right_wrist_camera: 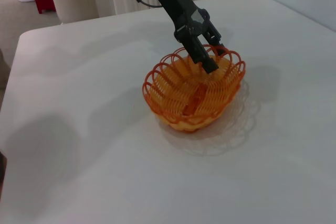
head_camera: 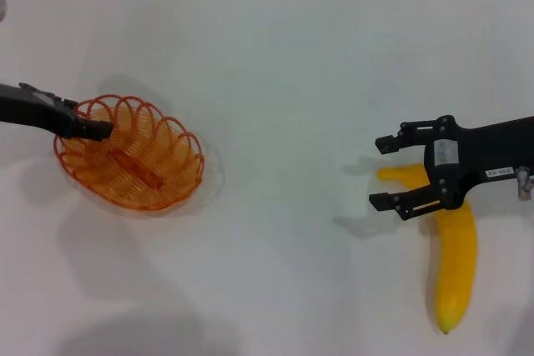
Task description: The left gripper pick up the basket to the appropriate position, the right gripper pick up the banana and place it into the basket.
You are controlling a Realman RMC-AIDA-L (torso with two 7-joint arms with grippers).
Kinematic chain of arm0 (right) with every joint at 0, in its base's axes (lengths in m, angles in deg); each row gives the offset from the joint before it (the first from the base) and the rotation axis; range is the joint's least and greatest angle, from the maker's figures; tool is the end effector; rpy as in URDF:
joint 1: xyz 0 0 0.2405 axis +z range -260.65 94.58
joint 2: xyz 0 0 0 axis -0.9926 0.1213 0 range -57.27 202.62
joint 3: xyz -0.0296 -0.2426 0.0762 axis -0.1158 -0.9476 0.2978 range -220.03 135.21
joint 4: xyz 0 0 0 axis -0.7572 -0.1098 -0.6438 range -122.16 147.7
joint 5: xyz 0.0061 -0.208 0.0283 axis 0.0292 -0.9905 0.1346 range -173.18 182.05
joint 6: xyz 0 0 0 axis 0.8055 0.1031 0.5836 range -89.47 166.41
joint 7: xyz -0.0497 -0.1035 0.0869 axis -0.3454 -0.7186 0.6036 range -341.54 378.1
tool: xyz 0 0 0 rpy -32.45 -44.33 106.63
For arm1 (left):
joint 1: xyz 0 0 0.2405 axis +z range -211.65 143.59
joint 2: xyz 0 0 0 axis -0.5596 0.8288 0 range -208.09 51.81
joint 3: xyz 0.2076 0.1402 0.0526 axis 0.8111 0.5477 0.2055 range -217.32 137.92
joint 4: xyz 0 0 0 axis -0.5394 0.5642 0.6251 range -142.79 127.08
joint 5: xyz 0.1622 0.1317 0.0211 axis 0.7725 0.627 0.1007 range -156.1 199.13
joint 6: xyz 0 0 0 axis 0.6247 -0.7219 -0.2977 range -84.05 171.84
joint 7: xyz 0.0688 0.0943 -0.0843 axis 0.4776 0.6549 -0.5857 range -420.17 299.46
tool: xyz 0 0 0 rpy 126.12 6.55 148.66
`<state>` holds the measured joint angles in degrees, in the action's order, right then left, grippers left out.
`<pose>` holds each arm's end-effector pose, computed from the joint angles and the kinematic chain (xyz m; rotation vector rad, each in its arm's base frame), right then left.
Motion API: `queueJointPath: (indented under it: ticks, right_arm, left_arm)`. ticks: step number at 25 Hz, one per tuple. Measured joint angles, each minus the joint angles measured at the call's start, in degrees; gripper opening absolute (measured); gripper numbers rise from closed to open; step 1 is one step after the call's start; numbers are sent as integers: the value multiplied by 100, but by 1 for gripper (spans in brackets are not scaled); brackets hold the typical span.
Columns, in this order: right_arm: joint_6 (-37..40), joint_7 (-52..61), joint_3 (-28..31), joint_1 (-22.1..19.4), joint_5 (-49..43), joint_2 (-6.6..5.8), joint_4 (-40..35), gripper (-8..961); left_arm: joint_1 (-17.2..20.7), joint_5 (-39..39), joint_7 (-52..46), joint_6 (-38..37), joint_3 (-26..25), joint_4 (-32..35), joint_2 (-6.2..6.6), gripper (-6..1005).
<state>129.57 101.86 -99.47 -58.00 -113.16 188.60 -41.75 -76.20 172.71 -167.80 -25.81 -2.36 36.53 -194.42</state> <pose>0.2610 0.3188 0.0196 -2.9331 0.3555 0.2738 -0.2866 0.4091 0.0423 -2.4534 -0.8756 0.1423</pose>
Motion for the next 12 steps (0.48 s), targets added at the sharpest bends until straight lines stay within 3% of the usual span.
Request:
queueJointPath:
  ticks: [9,12]
  right_arm:
    - [18,32,19,10,0,0,3,889]
    - [21,43,22,10,0,0,3,889]
  left_arm:
    - [-17,-155,87,125,-44,-122,3,673]
    - [4,-216,88,228,-59,-134,5,608]
